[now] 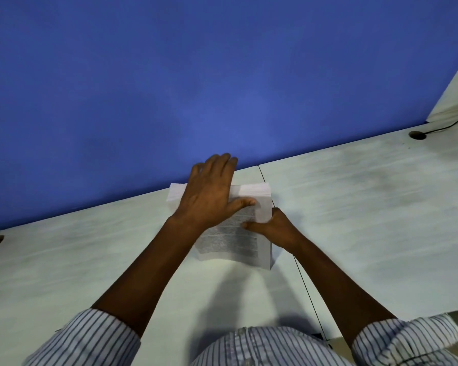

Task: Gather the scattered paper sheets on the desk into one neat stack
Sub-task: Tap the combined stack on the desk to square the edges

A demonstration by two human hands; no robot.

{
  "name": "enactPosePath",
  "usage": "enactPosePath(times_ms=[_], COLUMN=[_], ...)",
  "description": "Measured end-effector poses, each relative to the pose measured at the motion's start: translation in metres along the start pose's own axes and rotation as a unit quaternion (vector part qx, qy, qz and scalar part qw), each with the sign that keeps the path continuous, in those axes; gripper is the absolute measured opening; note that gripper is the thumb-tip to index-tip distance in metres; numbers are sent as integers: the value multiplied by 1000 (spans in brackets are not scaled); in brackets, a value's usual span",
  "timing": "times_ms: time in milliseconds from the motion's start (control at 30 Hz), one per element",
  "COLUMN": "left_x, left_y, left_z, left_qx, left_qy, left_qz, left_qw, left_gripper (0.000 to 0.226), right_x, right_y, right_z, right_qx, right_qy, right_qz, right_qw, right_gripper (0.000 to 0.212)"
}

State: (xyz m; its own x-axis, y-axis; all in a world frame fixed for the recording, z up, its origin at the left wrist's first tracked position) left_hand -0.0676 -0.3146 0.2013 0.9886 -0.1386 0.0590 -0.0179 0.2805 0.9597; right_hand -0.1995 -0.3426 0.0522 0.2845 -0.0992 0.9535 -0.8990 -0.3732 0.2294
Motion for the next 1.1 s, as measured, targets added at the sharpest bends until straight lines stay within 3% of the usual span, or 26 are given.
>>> enactPosePath(times_ms=[167, 300, 467, 533, 600, 667, 767, 800, 967, 1100], left_x=[-3, 30, 93, 102, 101, 100, 101, 98, 78, 69], left_y=[-8, -2, -6, -13, -16, -20, -54, -70, -111, -103], left_z=[-12, -22, -58, -67, -70, -73, -94, -101, -122, -121], left_qx=[55, 58, 88, 113, 98, 27, -63, -58, -83, -136], left_qy=[-10, 0, 117, 173, 215, 271, 394, 415, 475, 479], left_qz=[10, -6, -65, -138, -255, -393, -586, -612, -658, -673], left_qw=[998, 998, 987, 969, 938, 878, 705, 671, 579, 547], left_gripper=[79, 64, 58, 53, 42, 31, 23, 24, 26, 26], right_x=[0, -1, -3, -5, -9, -12, -13, -12, -10, -5], right_y=[2, -1, 1, 0, -2, -4, -7, -9, -11, -13], right_z=[-3, -3, -4, -4, -5, -4, -4, -4, -6, -11], right_qx=[3, 24, 24, 31, 34, 30, 21, 22, 2, -46], right_qy=[-1, -3, -9, -10, -14, -17, -20, -19, -26, -18], right_qz=[9, 3, 35, 33, 30, 29, 33, 32, 63, 116], right_qw=[1000, 1000, 999, 999, 999, 999, 999, 999, 998, 992], right_gripper=[55, 44, 30, 32, 35, 35, 38, 38, 43, 33])
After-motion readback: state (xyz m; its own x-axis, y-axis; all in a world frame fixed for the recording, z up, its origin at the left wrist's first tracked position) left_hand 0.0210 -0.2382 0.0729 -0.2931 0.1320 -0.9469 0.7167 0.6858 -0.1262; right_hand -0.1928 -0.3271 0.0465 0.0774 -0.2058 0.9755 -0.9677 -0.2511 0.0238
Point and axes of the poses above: each hand's wrist, its own z-axis towards the middle knuckle, its own y-axis out of the back of the hand, x = y × z, the point moved 6 cm from there along z, towards the middle knuckle, and after that the axes turned 7 degrees about -x, right-handed, at the moved point
